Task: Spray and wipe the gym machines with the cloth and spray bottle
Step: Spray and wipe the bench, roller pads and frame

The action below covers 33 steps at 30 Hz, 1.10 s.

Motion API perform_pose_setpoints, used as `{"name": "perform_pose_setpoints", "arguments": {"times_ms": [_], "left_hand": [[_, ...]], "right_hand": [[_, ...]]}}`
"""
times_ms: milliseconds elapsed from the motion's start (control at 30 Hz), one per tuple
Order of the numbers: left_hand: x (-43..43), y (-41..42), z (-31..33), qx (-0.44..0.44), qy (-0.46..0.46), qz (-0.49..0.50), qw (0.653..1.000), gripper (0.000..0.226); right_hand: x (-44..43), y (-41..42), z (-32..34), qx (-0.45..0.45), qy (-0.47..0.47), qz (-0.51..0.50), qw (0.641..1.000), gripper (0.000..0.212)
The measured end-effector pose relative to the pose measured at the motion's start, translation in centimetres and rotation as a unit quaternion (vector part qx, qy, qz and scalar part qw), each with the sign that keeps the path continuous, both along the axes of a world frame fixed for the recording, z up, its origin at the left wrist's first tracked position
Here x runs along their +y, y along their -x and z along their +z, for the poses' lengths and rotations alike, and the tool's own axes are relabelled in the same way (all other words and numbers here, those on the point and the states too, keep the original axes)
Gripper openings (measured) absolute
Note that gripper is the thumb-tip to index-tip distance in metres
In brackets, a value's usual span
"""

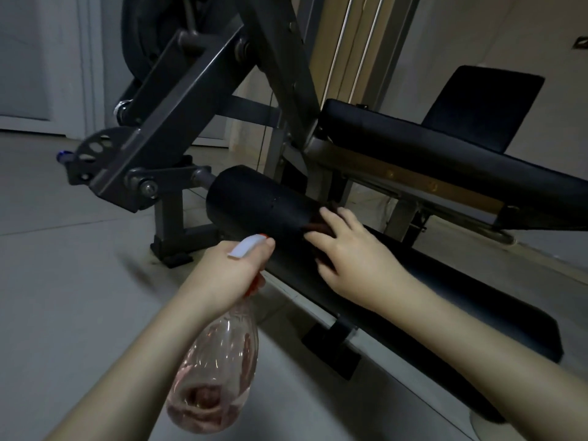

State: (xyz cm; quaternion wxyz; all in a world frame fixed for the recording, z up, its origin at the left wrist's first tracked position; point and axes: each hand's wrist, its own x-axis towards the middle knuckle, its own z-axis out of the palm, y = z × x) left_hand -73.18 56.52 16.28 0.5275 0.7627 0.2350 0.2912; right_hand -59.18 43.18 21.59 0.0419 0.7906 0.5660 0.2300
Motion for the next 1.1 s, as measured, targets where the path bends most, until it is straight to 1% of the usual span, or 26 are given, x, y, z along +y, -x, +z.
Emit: {"name": "perform_pose_setpoints", "arguments": {"times_ms": [100, 233, 367, 467, 567, 633, 733, 767, 833, 900, 933, 1033, 1100], "left_hand": [[0.5, 0.6, -0.4, -0.028, -0.001, 0.019, 0.999, 0.042], [1.1, 1.3, -0.5, -0.052, -0.006, 0.047, 0.998, 0.046], [1.6, 2.1, -0.4, -0.074, 0.007, 0.070, 0.995, 0.044], [1.6, 2.3, -0.3, -0.071, 0.013, 0.078, 0.994, 0.047], [1.2, 2.4, -0.2, -0.072, 0.007, 0.083, 0.994, 0.042], [1.0, 2.5, -0.4, -0.066, 0.005, 0.086, 0.994, 0.040], [0.9, 2.6, -1.0, -0.053, 0.008, 0.087, 0.995, 0.045], [0.9, 2.5, -1.1, -0.045, 0.008, 0.087, 0.995, 0.046], [0.9, 2.4, -0.9, -0.039, 0.013, 0.086, 0.995, 0.047], [0.9, 2.2, -0.9, -0.044, 0.015, 0.090, 0.995, 0.047], [1.0, 2.2, -0.9, -0.049, 0.015, 0.093, 0.994, 0.047], [1.5, 2.2, -1.5, -0.068, 0.030, 0.101, 0.992, 0.045], [2.1, 2.4, -1.9, -0.070, 0.038, 0.105, 0.991, 0.045]], "right_hand": [[-1.0, 0.3, 0.2, -0.021, 0.015, -0.024, 0.999, 0.057], [0.6, 0.6, -1.0, -0.039, -0.001, -0.053, 0.998, 0.066], [2.1, -0.1, -1.8, -0.073, -0.018, -0.037, 0.997, 0.076], [3.1, -0.5, -1.6, -0.098, -0.003, -0.001, 0.995, 0.074], [4.9, -0.5, -1.1, -0.100, 0.017, 0.016, 0.995, 0.071], [6.8, -0.6, -0.8, -0.094, 0.025, 0.023, 0.995, 0.068], [10.7, -0.9, 0.2, -0.066, 0.022, 0.038, 0.997, 0.064], [12.1, -0.9, 0.5, -0.056, 0.021, 0.043, 0.997, 0.064], [14.1, -0.6, 1.0, -0.029, 0.012, 0.042, 0.999, 0.072], [14.0, 0.0, 1.0, 0.009, -0.011, 0.018, 1.000, 0.082], [13.4, 0.1, 0.6, 0.017, -0.018, 0.001, 1.000, 0.082], [10.7, -0.3, -0.5, 0.012, -0.001, -0.037, 0.999, 0.076], [10.6, -0.6, -0.1, 0.050, 0.015, -0.052, 0.997, 0.072]]}}
